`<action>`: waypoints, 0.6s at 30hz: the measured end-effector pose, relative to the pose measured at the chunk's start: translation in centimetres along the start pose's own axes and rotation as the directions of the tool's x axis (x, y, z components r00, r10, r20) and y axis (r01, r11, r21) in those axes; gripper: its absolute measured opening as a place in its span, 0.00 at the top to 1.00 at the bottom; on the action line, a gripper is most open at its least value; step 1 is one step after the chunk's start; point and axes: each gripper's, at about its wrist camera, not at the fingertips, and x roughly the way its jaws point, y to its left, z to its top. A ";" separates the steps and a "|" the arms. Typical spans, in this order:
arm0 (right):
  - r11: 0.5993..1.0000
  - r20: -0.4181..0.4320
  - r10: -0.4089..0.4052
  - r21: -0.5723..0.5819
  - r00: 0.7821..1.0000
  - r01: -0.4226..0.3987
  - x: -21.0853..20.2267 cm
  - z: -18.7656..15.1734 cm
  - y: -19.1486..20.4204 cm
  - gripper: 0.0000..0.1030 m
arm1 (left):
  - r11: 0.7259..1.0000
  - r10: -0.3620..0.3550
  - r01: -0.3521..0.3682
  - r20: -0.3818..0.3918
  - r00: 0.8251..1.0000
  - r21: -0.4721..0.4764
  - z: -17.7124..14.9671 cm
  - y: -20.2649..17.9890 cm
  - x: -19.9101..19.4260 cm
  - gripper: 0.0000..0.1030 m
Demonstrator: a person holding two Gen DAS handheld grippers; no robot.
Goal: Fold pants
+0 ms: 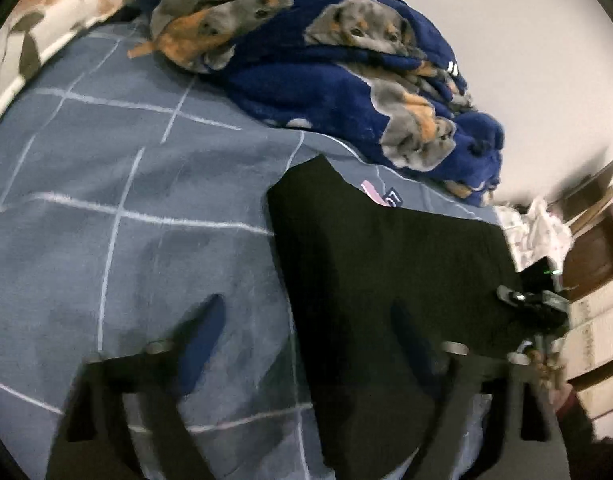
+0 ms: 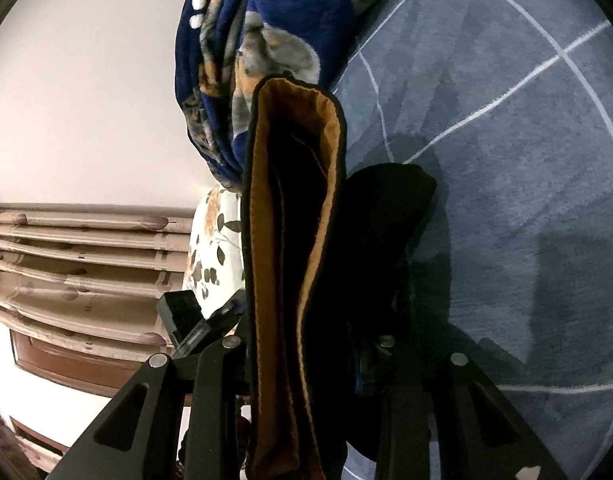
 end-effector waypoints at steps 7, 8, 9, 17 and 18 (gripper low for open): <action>0.999 0.005 0.018 0.031 1.000 -0.018 -0.2 -0.1 -1.3 0.71 | 0.938 -0.345 0.322 -0.239 0.908 -0.130 -1.0 0.7 4.2 0.15; 0.999 0.005 0.015 0.032 1.000 -0.015 -0.2 -0.2 -1.4 0.70 | 0.927 -0.374 0.355 -0.255 0.892 -0.118 -1.2 -0.1 4.8 0.15; 0.999 0.004 0.014 0.033 1.000 -0.014 -0.3 -0.2 -1.4 0.70 | 0.933 -0.358 0.350 -0.261 0.897 -0.076 -1.3 -0.8 5.0 0.15; 1.000 -0.001 -0.019 0.010 1.000 0.019 -0.2 -0.3 -1.0 0.69 | 0.977 -0.212 0.208 -0.122 0.970 -0.043 -0.7 -0.9 5.6 0.81; 1.000 -0.006 -0.028 0.002 1.000 0.028 -0.1 -0.3 -0.9 0.69 | 0.976 -0.214 0.208 -0.118 0.970 -0.057 -0.9 -0.8 5.4 0.82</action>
